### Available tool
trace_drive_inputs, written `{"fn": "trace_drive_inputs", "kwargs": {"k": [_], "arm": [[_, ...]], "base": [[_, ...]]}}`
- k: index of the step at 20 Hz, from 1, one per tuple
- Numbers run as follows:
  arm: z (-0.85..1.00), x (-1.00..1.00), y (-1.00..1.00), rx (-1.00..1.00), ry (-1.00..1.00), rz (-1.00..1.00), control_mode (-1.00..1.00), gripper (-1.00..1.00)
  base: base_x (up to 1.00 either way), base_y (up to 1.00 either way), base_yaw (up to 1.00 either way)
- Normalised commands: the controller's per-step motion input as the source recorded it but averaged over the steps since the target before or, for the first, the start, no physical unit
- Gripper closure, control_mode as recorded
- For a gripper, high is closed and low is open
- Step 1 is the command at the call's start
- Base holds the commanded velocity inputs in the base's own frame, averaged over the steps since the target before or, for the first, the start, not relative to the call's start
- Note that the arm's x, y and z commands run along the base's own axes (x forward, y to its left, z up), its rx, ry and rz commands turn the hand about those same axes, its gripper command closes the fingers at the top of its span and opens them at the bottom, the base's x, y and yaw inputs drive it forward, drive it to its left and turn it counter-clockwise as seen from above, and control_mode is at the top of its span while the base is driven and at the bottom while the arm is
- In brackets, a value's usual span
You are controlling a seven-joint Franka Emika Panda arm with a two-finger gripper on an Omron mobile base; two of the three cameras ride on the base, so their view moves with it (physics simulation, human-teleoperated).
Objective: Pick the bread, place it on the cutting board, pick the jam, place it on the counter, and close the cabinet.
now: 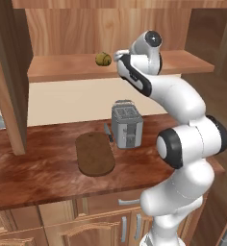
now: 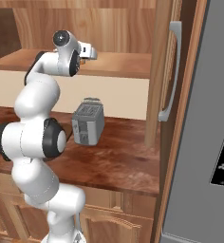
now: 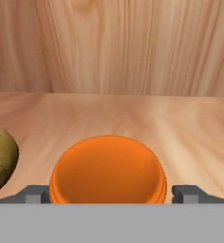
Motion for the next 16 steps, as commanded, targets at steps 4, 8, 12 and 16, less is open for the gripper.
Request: {"fn": "trace_drive_inputs", "kwargs": {"k": [4,8,12,16], "arm": [[0.00,0.21,0.00,0.00,0.00,0.00,-1.00,-1.00],[0.00,0.18,0.00,0.00,0.00,0.00,-1.00,-1.00],[0.00,0.05,0.00,0.00,0.00,0.00,-1.00,-1.00],[0.00,0.00,0.00,0.00,0.00,0.00,-1.00,1.00]], "base": [[0.00,0.00,0.00],[0.00,0.00,0.00],[0.00,0.00,0.00],[0.00,0.00,0.00]]}}
